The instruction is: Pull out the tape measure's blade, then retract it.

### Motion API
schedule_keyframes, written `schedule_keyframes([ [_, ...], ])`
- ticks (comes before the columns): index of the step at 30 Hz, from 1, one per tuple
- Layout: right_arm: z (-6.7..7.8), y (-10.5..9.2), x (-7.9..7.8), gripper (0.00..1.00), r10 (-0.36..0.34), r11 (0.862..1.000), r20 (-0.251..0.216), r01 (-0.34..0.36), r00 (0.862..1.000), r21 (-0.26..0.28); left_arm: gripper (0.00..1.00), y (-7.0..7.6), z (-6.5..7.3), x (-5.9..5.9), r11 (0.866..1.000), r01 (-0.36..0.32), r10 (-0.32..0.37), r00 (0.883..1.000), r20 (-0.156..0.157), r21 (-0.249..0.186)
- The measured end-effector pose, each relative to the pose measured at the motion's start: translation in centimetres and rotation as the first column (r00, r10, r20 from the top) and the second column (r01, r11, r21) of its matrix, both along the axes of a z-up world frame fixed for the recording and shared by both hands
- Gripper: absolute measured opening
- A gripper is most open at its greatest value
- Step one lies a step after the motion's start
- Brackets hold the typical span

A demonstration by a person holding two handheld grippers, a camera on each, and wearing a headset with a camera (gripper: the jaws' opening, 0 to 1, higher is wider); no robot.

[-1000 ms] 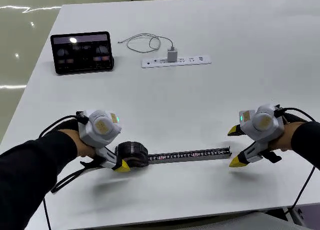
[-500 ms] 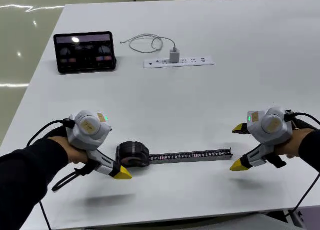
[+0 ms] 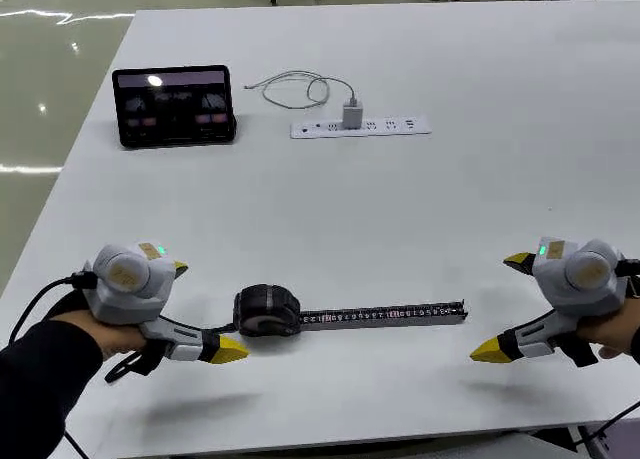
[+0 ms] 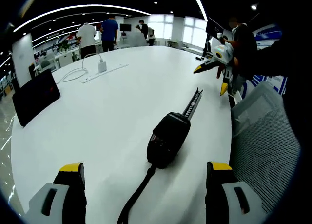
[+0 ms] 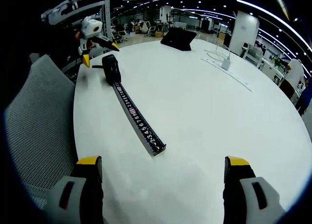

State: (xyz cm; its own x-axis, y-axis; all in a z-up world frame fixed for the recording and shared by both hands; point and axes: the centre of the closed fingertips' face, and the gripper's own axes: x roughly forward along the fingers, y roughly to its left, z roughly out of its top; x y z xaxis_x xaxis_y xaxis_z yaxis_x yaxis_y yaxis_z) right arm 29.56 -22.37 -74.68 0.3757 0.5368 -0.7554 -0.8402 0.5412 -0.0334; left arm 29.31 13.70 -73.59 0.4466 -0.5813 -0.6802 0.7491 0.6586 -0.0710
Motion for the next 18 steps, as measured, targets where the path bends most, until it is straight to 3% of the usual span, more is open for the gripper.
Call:
schedule_keyframes([
  [4, 0.4, -0.8, -0.3, 1.0, -0.055, 0.998, 0.015, 0.054, 0.998, 0.038, 1.0, 1.0, 0.4, -0.2, 0.998, -0.058, 0.058, 0.998, 0.031, -0.019],
  [7, 0.7, -1.2, -0.8, 1.0, -0.067, 0.997, 0.028, 0.066, 0.997, 0.045, 1.0, 1.5, 1.0, -0.3, 0.993, -0.104, 0.106, 0.994, 0.041, -0.052],
  [11, 0.9, -2.0, -1.5, 1.0, -0.101, 0.993, 0.036, 0.099, 0.994, 0.059, 1.0, 2.6, 1.7, -0.4, 0.986, -0.151, 0.155, 0.985, 0.068, -0.066],
  [16, 0.9, -3.2, -2.3, 1.0, -0.144, 0.988, 0.051, 0.141, 0.988, 0.06, 1.0, 3.9, 1.1, -1.5, 0.979, -0.196, 0.199, 0.979, 0.039, -0.058],
  [18, 0.9, -3.6, -2.5, 1.0, -0.16, 0.985, 0.05, 0.157, 0.986, 0.068, 1.0, 4.3, 1.1, -1.7, 0.975, -0.211, 0.215, 0.975, 0.058, -0.064],
])
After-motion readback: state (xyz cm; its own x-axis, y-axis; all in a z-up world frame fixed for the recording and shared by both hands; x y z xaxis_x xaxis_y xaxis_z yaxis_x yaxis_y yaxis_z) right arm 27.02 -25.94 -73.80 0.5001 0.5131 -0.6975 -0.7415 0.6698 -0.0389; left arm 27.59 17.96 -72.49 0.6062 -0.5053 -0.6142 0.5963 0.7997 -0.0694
